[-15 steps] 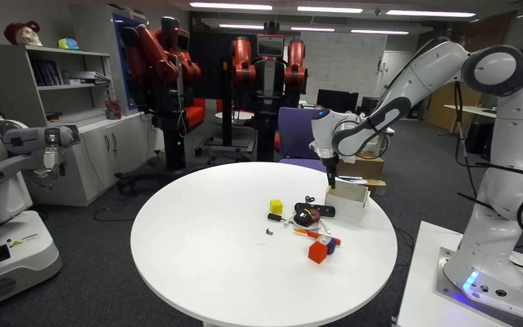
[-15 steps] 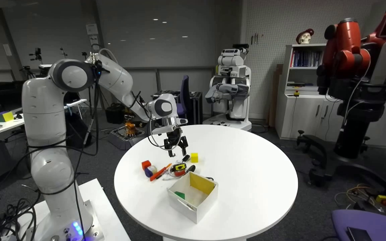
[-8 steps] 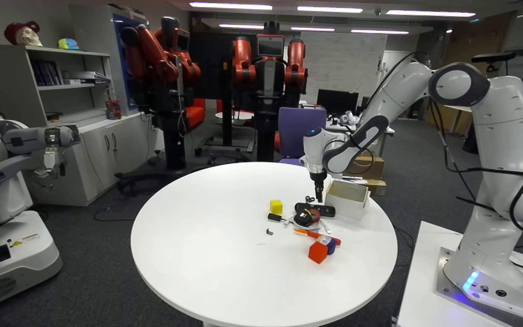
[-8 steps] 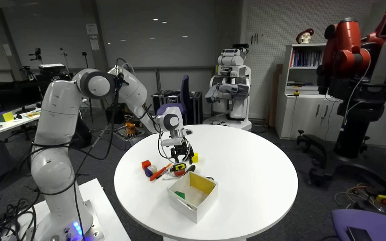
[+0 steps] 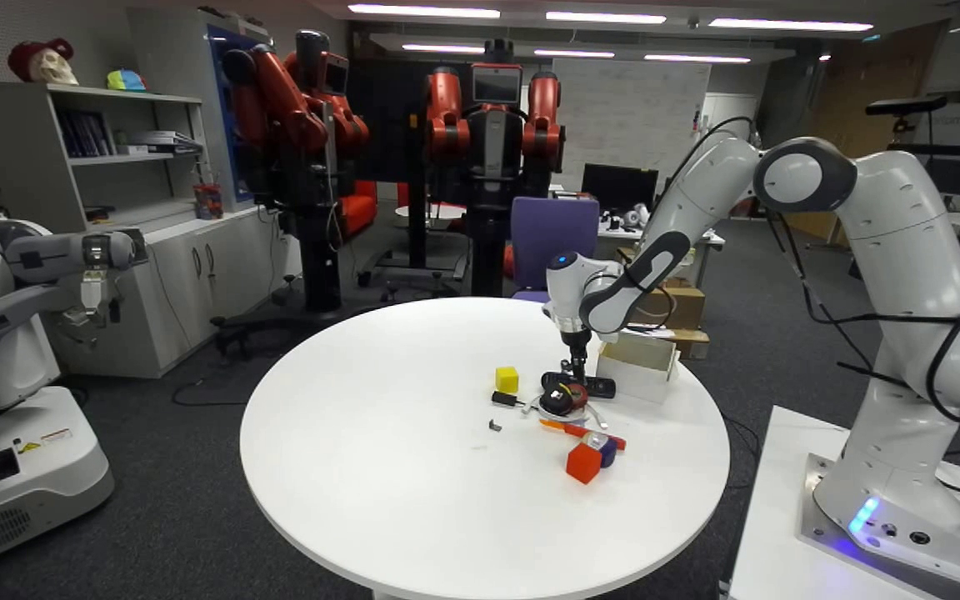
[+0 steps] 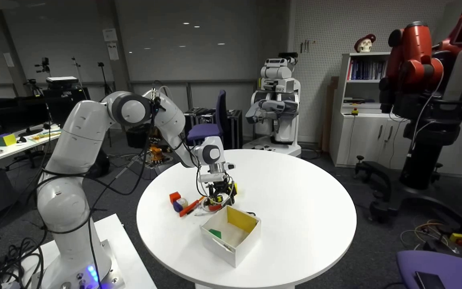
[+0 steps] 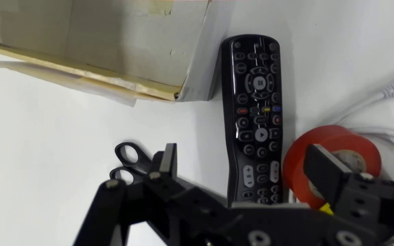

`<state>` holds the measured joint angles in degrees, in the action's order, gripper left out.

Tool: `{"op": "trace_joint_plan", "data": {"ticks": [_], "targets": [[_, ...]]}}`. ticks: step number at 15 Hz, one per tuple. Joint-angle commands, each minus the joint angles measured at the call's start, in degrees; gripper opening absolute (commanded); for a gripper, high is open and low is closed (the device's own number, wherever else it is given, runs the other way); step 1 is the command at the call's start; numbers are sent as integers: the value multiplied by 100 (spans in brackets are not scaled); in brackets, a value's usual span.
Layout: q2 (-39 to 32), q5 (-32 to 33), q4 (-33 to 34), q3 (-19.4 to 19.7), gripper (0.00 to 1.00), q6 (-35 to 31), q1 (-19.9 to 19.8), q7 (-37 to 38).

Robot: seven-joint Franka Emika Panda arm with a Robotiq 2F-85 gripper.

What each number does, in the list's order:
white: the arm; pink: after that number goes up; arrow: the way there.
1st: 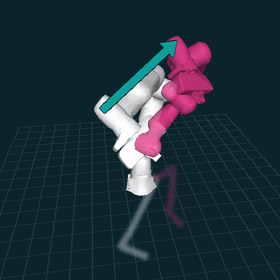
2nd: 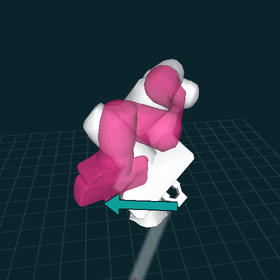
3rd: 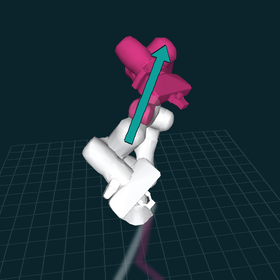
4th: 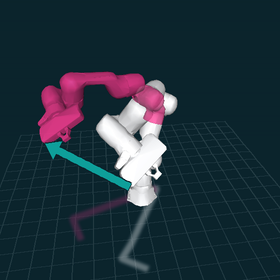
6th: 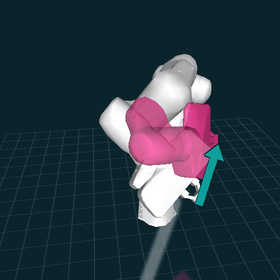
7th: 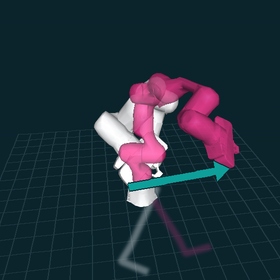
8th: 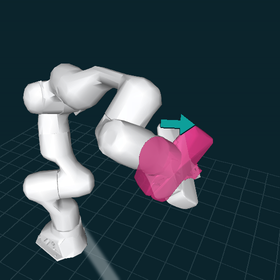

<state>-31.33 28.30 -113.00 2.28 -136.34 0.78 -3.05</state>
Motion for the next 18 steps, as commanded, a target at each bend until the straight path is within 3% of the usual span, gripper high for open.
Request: {"op": "trace_joint_plan", "data": {"ticks": [1,7,9,10,11,15,18], "targets": [[-308,-91,335,65,100,-14,26,-316],[-594,-145,569,48,99,84,19,-581],[-646,-185,605,35,85,130,8,-651],[-674,-206,623,24,72,147,6,-692],[-700,-233,635,11,70,161,3,-718],[-699,-343,674,-28,87,259,-2,-779],[-750,-481,757,-60,75,407,-29,-884]]}}
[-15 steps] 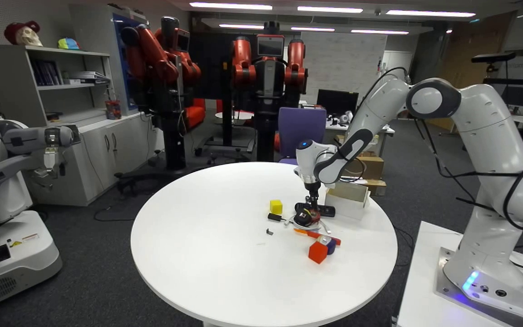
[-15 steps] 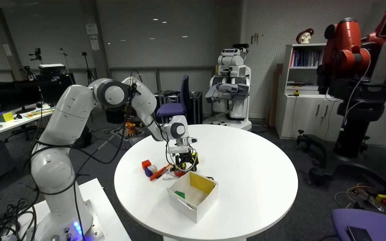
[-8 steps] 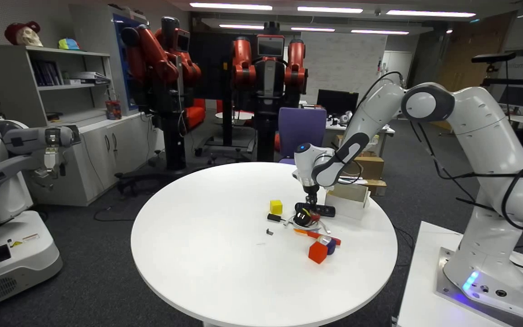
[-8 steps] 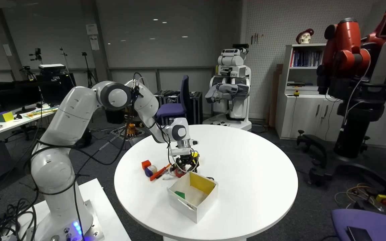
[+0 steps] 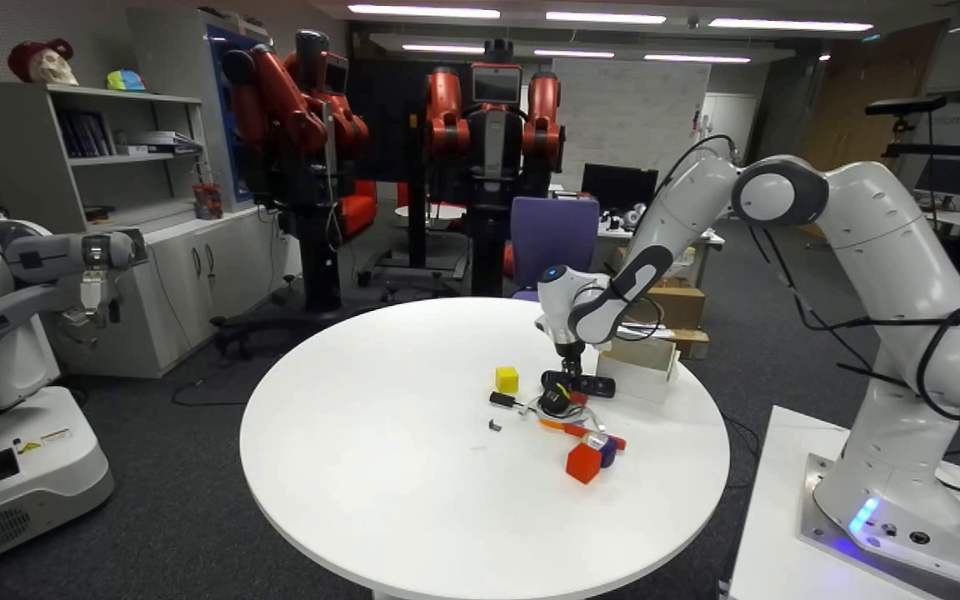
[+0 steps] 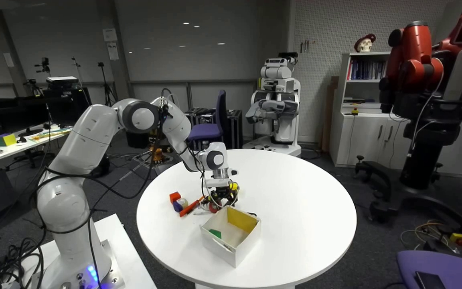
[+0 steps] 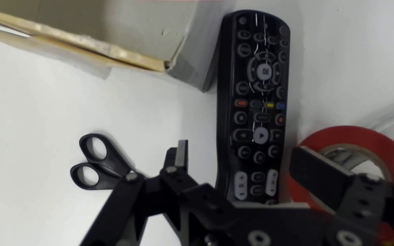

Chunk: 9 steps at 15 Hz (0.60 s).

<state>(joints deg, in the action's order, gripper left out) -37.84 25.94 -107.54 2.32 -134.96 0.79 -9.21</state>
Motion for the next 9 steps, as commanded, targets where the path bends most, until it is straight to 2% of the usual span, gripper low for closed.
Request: {"op": "trace_joint_plan", "data": {"ticks": [1,2,5,7,8,9], "targets": [[-123,-292,226,-73,68,322,-36,-309],[-155,-323,250,-81,71,370,-39,-341],[-235,-425,291,-106,70,504,-54,-419],[-275,-476,308,-109,55,585,-71,-455],[-290,-504,321,-108,42,632,-81,-470],[-306,-545,352,-112,34,699,-92,-497]]}}
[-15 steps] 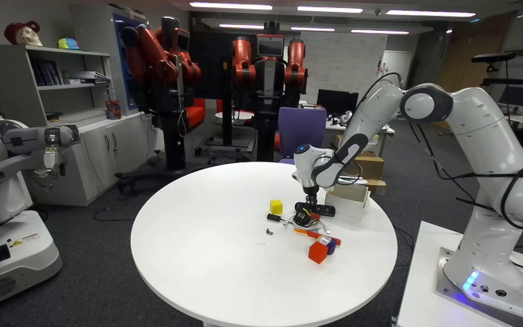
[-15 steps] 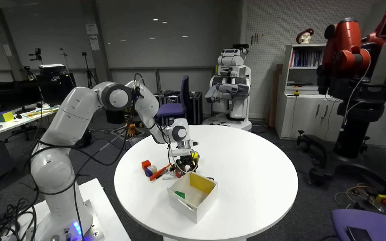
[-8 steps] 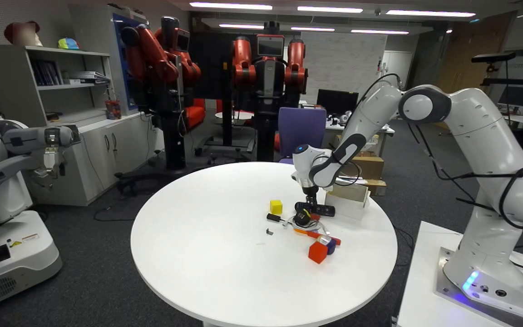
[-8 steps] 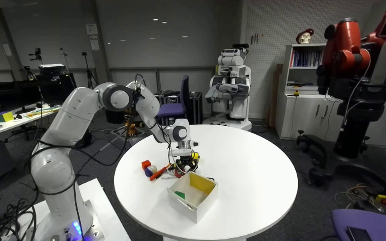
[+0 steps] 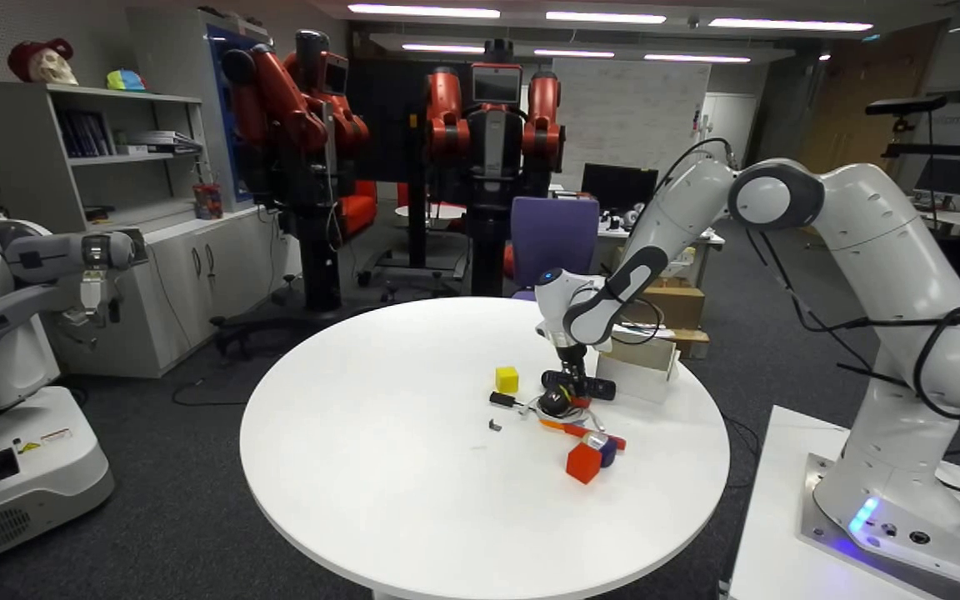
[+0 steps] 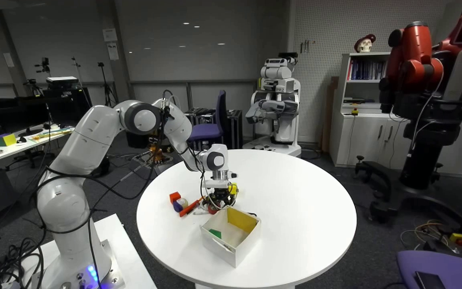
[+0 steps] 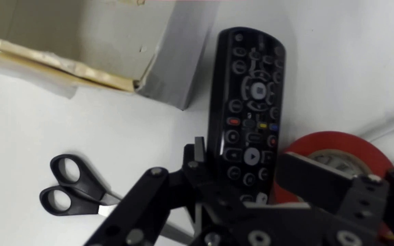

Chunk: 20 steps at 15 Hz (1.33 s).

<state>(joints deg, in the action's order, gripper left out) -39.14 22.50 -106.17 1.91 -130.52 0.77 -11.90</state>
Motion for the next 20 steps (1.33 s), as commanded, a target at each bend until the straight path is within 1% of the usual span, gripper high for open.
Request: {"op": "trace_joint_plan", "data": {"ticks": [1,2,4,5,6,7,9,10,11,12,20], "targets": [[-183,-222,248,-65,26,307,-93,-239],[-198,-252,284,-65,17,352,-100,-240],[-211,-293,333,-61,5,424,-122,-248],[-210,-319,352,-65,5,434,-143,-256],[-185,-353,375,-69,1,461,-169,-264],[-150,-415,409,-83,3,517,-202,-283],[-45,-618,483,-120,0,637,-298,-327],[-8,-735,522,-142,2,680,-349,-381],[71,-823,536,-143,0,700,-393,-414],[98,-909,585,-148,2,715,-425,-453],[518,-1155,726,-108,2,779,-561,-491]]}}
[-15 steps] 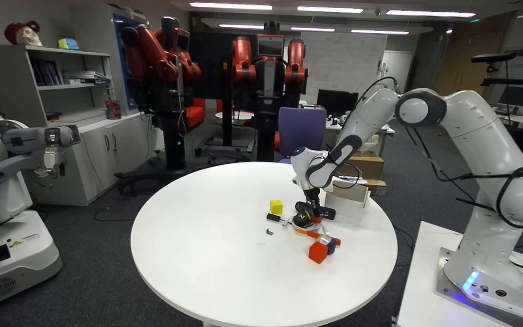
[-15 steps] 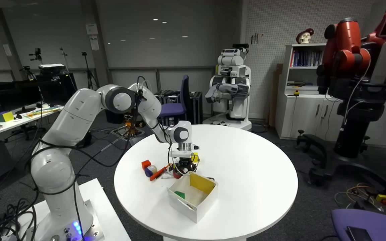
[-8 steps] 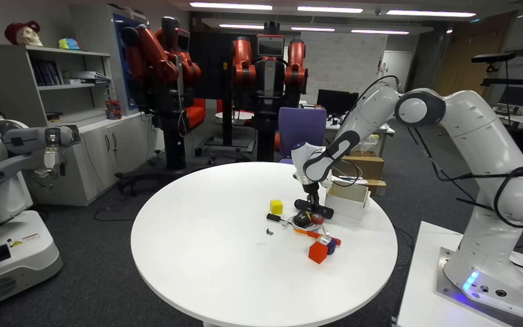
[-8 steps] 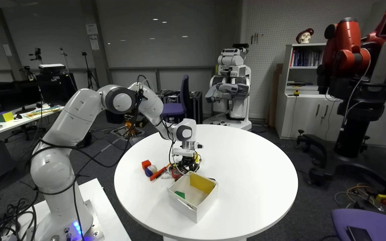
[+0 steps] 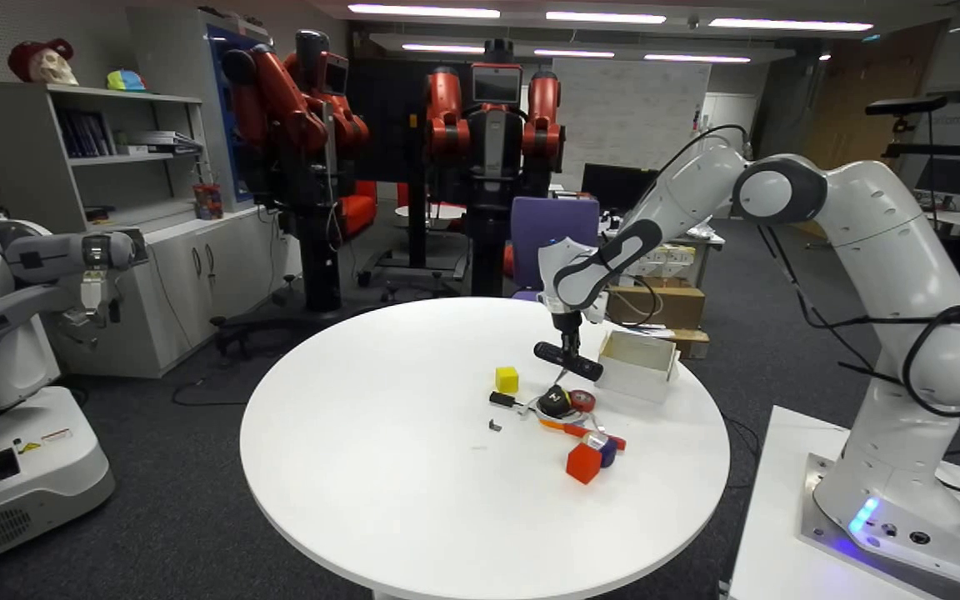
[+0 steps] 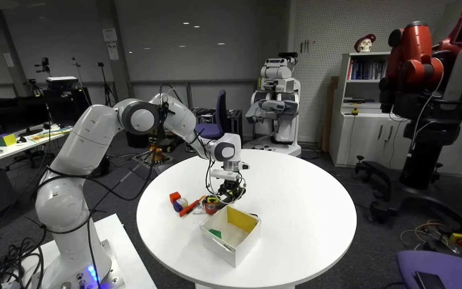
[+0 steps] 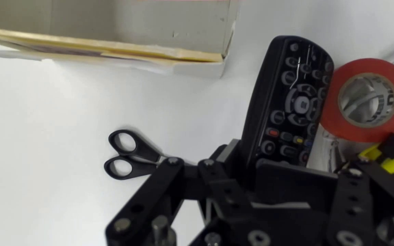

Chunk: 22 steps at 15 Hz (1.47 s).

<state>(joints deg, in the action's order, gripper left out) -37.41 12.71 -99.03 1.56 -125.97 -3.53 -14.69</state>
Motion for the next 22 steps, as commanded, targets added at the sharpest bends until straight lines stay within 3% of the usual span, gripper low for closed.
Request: {"op": "trace_joint_plan", "data": {"ticks": [1,5,11,22], "targets": [[437,-205,9,-74,2,354,-149,-223],[857,-249,-45,-26,2,619,-185,-191],[1554,-107,-268,190,2,1576,-287,-133],[1649,63,-1469,670,2,1435,-773,-130]]}}
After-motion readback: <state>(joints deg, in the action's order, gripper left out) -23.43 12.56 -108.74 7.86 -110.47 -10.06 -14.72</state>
